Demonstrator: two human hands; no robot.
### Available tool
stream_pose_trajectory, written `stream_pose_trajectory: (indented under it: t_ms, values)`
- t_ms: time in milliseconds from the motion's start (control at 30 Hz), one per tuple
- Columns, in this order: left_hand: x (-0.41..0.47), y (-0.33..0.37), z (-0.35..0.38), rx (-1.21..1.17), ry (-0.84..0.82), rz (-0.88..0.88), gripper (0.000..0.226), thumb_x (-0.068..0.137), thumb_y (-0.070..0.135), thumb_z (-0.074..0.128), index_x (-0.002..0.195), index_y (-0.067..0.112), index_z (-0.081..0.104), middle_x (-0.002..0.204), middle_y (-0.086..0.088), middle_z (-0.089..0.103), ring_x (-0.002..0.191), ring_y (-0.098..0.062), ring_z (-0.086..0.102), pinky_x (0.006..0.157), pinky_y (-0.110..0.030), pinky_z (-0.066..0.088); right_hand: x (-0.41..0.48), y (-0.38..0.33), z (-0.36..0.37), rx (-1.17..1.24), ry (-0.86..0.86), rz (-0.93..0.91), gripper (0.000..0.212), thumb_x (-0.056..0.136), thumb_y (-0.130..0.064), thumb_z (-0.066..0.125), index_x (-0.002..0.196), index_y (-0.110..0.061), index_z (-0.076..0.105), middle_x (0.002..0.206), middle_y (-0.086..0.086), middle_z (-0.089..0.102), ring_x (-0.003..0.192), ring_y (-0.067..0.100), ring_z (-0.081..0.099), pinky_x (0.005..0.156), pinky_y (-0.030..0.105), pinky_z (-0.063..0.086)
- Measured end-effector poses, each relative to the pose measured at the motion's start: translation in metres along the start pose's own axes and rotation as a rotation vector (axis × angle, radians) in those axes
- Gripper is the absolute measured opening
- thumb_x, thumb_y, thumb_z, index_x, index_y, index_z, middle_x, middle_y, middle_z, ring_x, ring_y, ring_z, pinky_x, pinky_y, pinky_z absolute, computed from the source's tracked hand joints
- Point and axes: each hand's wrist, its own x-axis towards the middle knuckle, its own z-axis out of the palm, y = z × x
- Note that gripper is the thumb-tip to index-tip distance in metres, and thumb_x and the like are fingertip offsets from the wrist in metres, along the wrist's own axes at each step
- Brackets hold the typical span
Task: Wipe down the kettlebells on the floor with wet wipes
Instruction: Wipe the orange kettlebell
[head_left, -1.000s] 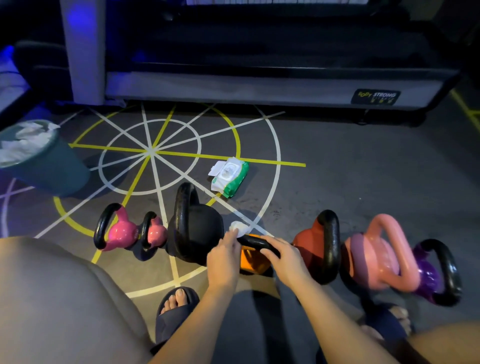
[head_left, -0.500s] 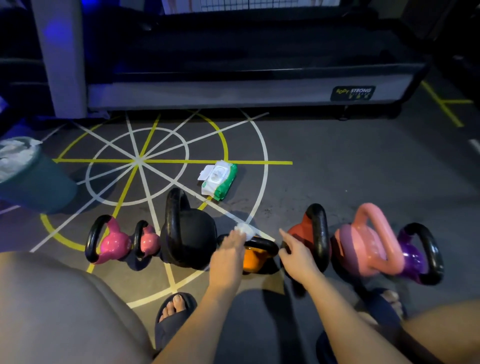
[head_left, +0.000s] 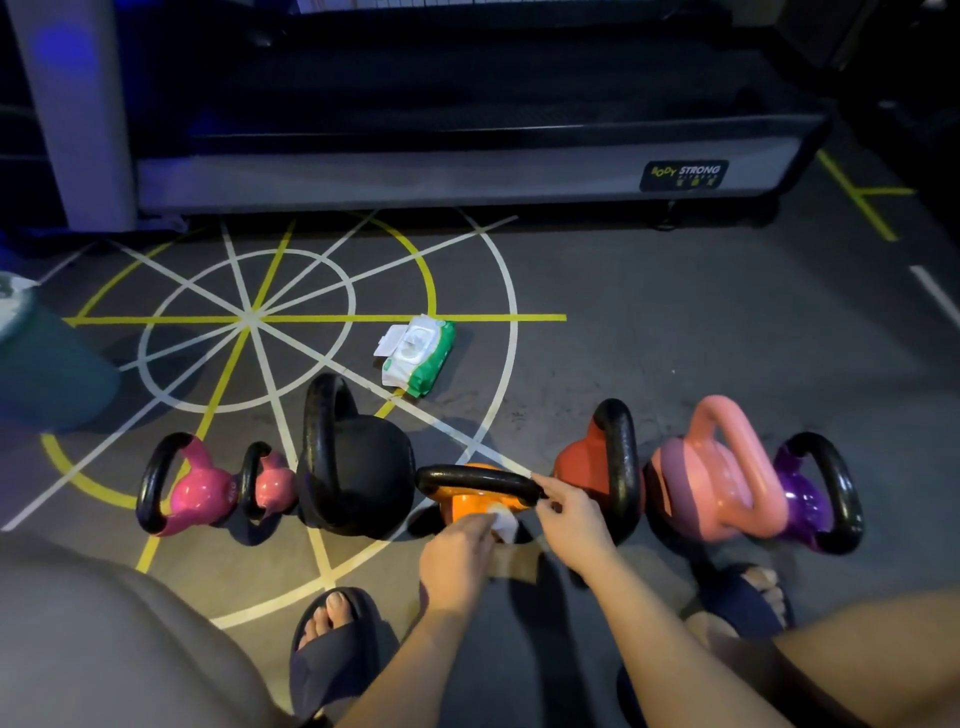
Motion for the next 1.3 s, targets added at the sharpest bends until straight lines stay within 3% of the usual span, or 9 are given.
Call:
stream_pose_trajectory:
  t_ms: [167,367,667,767,867,1033,1100,1167,1300]
  values:
    - [0.008,0.012,0.003,-0.120,0.093,-0.219,0.029,0.093,0.009,0.069,0.120,0.018,0.074,0.118,-0.001,0.074,0.109,-0.019,0.070,0.094,-0.024,0.045,-0.007,-0.005,-0.001,0.056,0.076,0.008,0.034,0.101,-0.019,0.051,0.130,-0.030,0.065,0.109,-0.005,0.070,0.079,-0.003,0.056,0.081,0.014,0.041]
    - [0.019,0.003,0.033,0.108,-0.034,0.093,0.035,0.087,0.011,0.072,0.120,0.025,0.072,0.130,0.003,0.068,0.131,-0.015,0.057,0.115,-0.051,0.040,-0.007,-0.003,-0.005,0.035,0.017,0.023,0.041,0.099,-0.023,0.052,0.134,-0.041,0.058,0.108,-0.005,0.072,0.078,0.002,0.061,0.073,0.014,0.046]
    - [0.045,-0.012,0.034,0.315,-0.253,0.175,0.026,0.099,0.022,0.055,0.121,0.019,0.069,0.122,-0.009,0.070,0.122,-0.029,0.059,0.112,-0.042,0.037,0.002,-0.005,-0.007,0.076,0.016,0.053,0.043,0.096,-0.017,0.050,0.131,-0.036,0.064,0.081,-0.016,0.066,0.064,-0.006,0.055,0.070,0.012,0.040]
    - [0.028,0.010,0.044,-0.022,-0.106,-0.098,0.024,0.098,0.018,0.053,0.109,0.027,0.071,0.111,0.000,0.072,0.110,-0.011,0.061,0.101,-0.023,0.044,0.002,-0.005,-0.008,0.059,-0.020,0.049,0.043,0.096,-0.019,0.048,0.133,-0.039,0.062,0.104,-0.009,0.071,0.072,-0.001,0.058,0.071,0.016,0.043]
    - [0.018,0.041,0.043,-0.369,-0.016,-0.423,0.020,0.097,0.031,0.046,0.084,0.030,0.060,0.078,0.003,0.068,0.077,-0.015,0.067,0.074,-0.040,0.056,0.001,-0.005,-0.008,0.050,-0.042,0.050,0.045,0.097,-0.020,0.048,0.136,-0.041,0.057,0.115,-0.005,0.069,0.083,0.002,0.062,0.076,0.017,0.048]
    - [0.021,0.036,0.041,-0.661,0.046,-0.464,0.015,0.093,0.013,0.061,0.083,0.017,0.071,0.080,0.002,0.073,0.083,-0.016,0.070,0.078,-0.041,0.055,-0.003,-0.005,-0.006,0.056,-0.059,0.069,0.048,0.098,-0.019,0.048,0.140,-0.042,0.052,0.101,-0.005,0.069,0.069,0.003,0.058,0.058,0.014,0.040]
    - [0.019,0.029,0.042,-0.479,-0.015,-0.331,0.015,0.095,0.014,0.060,0.089,0.021,0.072,0.086,0.002,0.072,0.085,-0.013,0.066,0.077,-0.037,0.053,-0.004,-0.005,-0.007,0.047,-0.068,0.060,0.050,0.099,-0.019,0.047,0.142,-0.043,0.050,0.107,-0.003,0.068,0.066,0.002,0.053,0.059,0.014,0.039]
    - [0.022,0.014,0.045,-0.135,-0.007,-0.123,0.022,0.091,0.015,0.065,0.106,0.028,0.073,0.106,0.005,0.072,0.107,-0.013,0.062,0.097,-0.027,0.046,-0.005,-0.003,-0.005,0.038,-0.096,0.053,0.051,0.099,-0.020,0.048,0.144,-0.044,0.046,0.120,-0.002,0.066,0.073,0.003,0.055,0.067,0.016,0.043]
    - [0.042,0.002,0.035,0.347,-0.223,0.102,0.042,0.087,0.011,0.066,0.125,0.028,0.065,0.122,0.004,0.069,0.128,-0.023,0.057,0.118,-0.049,0.024,-0.005,0.000,-0.007,-0.003,-0.149,0.038,0.058,0.099,-0.020,0.049,0.149,-0.047,0.036,0.143,0.001,0.055,0.103,0.007,0.057,0.088,0.017,0.043]
